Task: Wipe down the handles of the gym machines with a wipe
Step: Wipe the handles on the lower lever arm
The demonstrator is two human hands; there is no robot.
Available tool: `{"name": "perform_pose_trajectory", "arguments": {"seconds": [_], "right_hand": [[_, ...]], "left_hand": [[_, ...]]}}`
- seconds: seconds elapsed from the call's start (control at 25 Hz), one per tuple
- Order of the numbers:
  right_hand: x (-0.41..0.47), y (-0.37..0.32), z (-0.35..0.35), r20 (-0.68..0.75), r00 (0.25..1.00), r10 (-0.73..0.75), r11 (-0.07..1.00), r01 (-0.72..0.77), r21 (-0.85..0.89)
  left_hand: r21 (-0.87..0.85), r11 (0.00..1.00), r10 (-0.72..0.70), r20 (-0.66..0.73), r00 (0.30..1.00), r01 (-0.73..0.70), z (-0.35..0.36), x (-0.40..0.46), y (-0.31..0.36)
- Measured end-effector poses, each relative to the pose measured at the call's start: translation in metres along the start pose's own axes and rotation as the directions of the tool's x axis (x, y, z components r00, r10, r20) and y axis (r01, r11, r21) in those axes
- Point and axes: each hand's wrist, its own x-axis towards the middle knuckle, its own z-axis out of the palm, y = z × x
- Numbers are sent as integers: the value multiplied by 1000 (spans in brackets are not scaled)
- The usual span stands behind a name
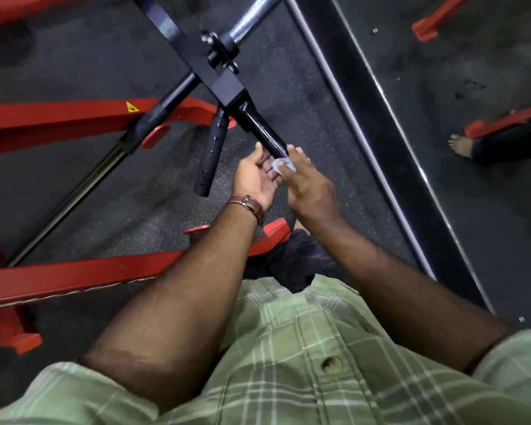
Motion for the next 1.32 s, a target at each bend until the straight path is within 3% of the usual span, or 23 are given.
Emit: {"name": "perform_pose_trajectory", "arguments": {"seconds": [0.16,0.24,0.32,0.48,0.56,0.64,0.76,0.88,0.96,1.08,1.2,1.32], "right_hand": [[55,8,2,206,969,137,976,-168,140],[74,7,4,229,973,39,975,-87,204],[62,12,-3,142,986,-88,978,58,202],[23,31,-24,52,990,-128,974,116,193],[51,26,-21,122,980,-157,962,124,243],[93,9,-18,217,970,-113,956,46,291],[147,-10,-4,259,958,120,904,-214,371],[140,8,-7,212,973,-88,976,41,215],[104,31,-24,224,948,-227,961,181,210],[70,55,-46,228,912,-340,928,286,237],[123,36,-23,157,905,-396,908,360,215],[171,14,-1,162,919,-358,919,317,233]], "left_hand": [[-15,1000,-5,-54,999,5,0,0,-2],[-39,999,-10,-65,998,7,0,2,-3],[-68,998,6,-80,997,-12,0,1,-2],[-132,989,50,-100,994,-63,5,2,4],[-161,982,75,-168,983,-103,11,2,4],[-220,967,76,-220,972,-125,17,2,4],[-255,955,85,-255,963,-151,23,3,1],[-335,920,107,-281,954,-202,25,3,3],[-366,897,141,-296,945,-248,26,4,6],[-395,870,175,-312,934,-295,29,11,5],[-415,846,193,-346,918,-334,33,14,0],[-438,820,227,-342,912,-368,36,16,-8]]}}
